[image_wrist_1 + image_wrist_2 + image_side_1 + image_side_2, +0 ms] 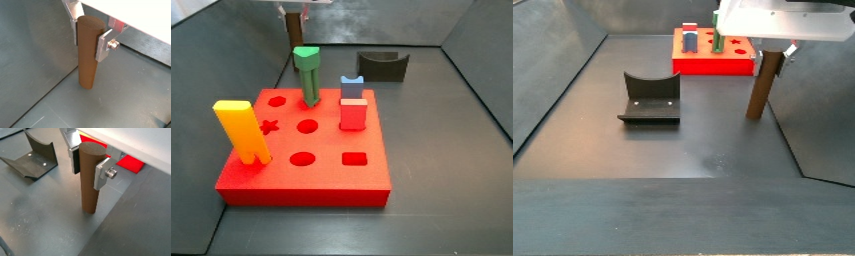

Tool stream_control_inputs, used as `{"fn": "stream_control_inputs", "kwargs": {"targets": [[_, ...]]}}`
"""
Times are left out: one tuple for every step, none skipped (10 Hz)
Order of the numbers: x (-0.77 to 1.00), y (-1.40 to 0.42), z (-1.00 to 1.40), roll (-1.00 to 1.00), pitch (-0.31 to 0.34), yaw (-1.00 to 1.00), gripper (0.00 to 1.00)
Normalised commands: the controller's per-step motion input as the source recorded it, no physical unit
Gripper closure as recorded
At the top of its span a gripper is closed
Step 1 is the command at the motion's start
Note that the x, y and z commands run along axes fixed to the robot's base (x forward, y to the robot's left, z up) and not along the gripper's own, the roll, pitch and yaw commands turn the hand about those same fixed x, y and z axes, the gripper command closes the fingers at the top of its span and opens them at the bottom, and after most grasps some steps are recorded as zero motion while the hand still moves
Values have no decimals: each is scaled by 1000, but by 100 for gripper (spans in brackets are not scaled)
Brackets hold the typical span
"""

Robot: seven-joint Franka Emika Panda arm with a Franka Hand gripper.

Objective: Pick up the oval object. Move up. Move to above the board. Insert the oval object.
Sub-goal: Pick up the oval object, then move up.

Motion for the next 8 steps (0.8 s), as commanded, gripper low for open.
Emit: {"fn": "stream_control_inputs", "kwargs": {"targets": [[0,0,0,0,0,0,100],[0,0,0,0,0,0,100],[0,0,0,0,0,0,100],[0,0,0,0,0,0,100],[0,0,0,0,0,0,100],[0,0,0,0,0,0,100],[0,0,0,0,0,0,100],[0,0,833,0,0,0,100]]}}
